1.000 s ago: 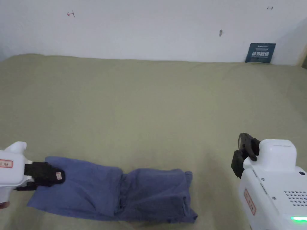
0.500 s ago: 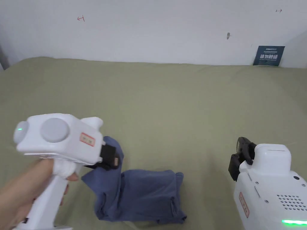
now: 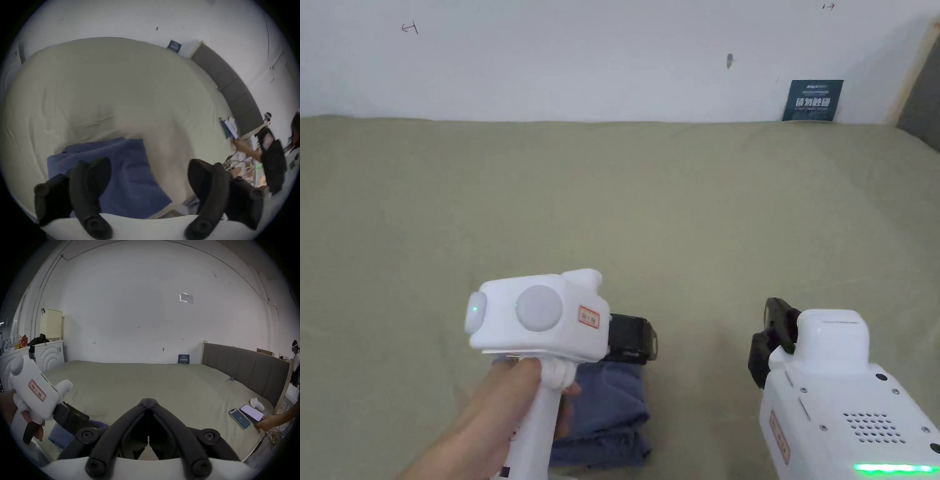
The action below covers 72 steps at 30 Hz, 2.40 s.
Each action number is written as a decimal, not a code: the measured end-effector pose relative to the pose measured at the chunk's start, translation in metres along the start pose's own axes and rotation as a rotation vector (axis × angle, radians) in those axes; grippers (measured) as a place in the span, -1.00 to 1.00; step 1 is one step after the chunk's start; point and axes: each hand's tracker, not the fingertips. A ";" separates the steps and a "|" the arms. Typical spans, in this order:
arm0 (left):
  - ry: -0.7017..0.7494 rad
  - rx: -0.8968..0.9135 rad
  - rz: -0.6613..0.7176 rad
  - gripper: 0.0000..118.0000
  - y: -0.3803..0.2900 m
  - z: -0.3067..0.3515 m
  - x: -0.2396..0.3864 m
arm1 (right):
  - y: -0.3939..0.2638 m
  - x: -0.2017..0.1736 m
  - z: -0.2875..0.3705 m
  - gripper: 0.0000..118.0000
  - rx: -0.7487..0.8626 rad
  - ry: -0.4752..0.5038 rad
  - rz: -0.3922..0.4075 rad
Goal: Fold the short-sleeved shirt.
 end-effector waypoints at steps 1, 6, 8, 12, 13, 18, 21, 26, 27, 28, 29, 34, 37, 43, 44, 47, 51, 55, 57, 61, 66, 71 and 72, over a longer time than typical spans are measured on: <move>-0.037 0.024 0.033 0.30 -0.003 0.012 -0.007 | 0.000 0.001 0.000 -1.00 -0.001 0.000 -0.002; -0.225 0.060 0.209 -0.98 -0.020 0.036 -0.064 | -0.002 -0.001 -0.003 -1.00 -0.006 0.001 -0.008; -0.291 0.044 0.261 -0.98 -0.030 0.027 -0.079 | -0.004 -0.002 -0.004 -1.00 -0.010 0.000 -0.009; -0.373 -0.017 0.307 -0.98 -0.040 -0.014 -0.081 | -0.006 -0.004 -0.007 -1.00 -0.031 0.004 -0.014; -0.397 -0.030 0.316 -0.98 -0.043 -0.025 -0.077 | -0.007 -0.004 -0.008 -1.00 -0.035 0.005 -0.012; -0.427 -0.089 0.318 -0.98 -0.067 -0.070 -0.071 | -0.013 -0.006 -0.010 -1.00 -0.059 0.005 0.008; -0.288 -0.101 0.250 -0.98 -0.080 -0.082 -0.078 | -0.017 -0.005 -0.011 -1.00 -0.069 0.008 0.016; -0.238 -0.003 0.222 -0.98 -0.069 -0.062 -0.076 | -0.019 -0.007 -0.011 -1.00 -0.079 0.012 0.013; -0.238 0.008 0.211 -0.98 -0.066 -0.054 -0.075 | -0.018 -0.009 -0.011 -1.00 -0.080 0.018 0.007; -0.249 0.022 0.198 -0.98 -0.064 -0.042 -0.077 | -0.017 -0.010 -0.010 -1.00 -0.078 0.025 0.000; -0.255 0.038 0.193 -0.98 -0.062 -0.031 -0.079 | -0.016 -0.012 -0.010 -1.00 -0.077 0.034 -0.005; -0.209 0.151 0.169 -0.98 -0.056 0.039 -0.104 | -0.012 -0.030 -0.025 -1.00 -0.178 0.265 -0.086; -0.125 0.175 0.185 -0.98 -0.060 0.069 -0.130 | -0.016 -0.040 -0.049 -1.00 -0.338 0.501 -0.236; -0.009 0.176 0.241 -0.98 -0.072 0.092 -0.180 | -0.057 -0.059 -0.126 -1.00 -0.692 0.845 -0.482; -0.003 0.170 0.251 -0.98 -0.075 0.092 -0.186 | -0.066 -0.063 -0.136 -1.00 -0.740 0.868 -0.486; 0.002 0.162 0.254 -0.98 -0.079 0.085 -0.199 | -0.092 -0.065 -0.162 -1.00 -0.858 0.931 -0.609; -0.066 0.110 0.308 -0.98 -0.080 0.069 -0.203 | -0.126 -0.066 -0.181 -1.00 -0.970 0.934 -0.684; -0.124 0.101 0.282 -0.86 -0.070 0.054 -0.214 | -0.145 -0.056 -0.194 -1.00 -1.017 1.001 -0.867; -0.180 0.093 0.300 -0.11 -0.067 0.046 -0.218 | -0.144 -0.057 -0.193 -1.00 -1.010 0.997 -0.831; -0.213 0.061 0.300 0.94 -0.066 0.021 -0.218 | -0.143 -0.057 -0.193 -1.00 -1.015 1.002 -0.836; -0.338 0.030 0.367 0.93 -0.069 -0.012 -0.210 | -0.143 -0.057 -0.194 -1.00 -1.019 1.002 -0.841; -0.315 0.033 0.406 0.61 -0.063 -0.017 -0.208 | -0.148 -0.054 -0.196 -1.00 -1.021 1.004 -0.878; -0.222 0.026 0.378 0.12 -0.065 -0.018 -0.207 | -0.148 -0.053 -0.196 -1.00 -1.020 1.003 -0.889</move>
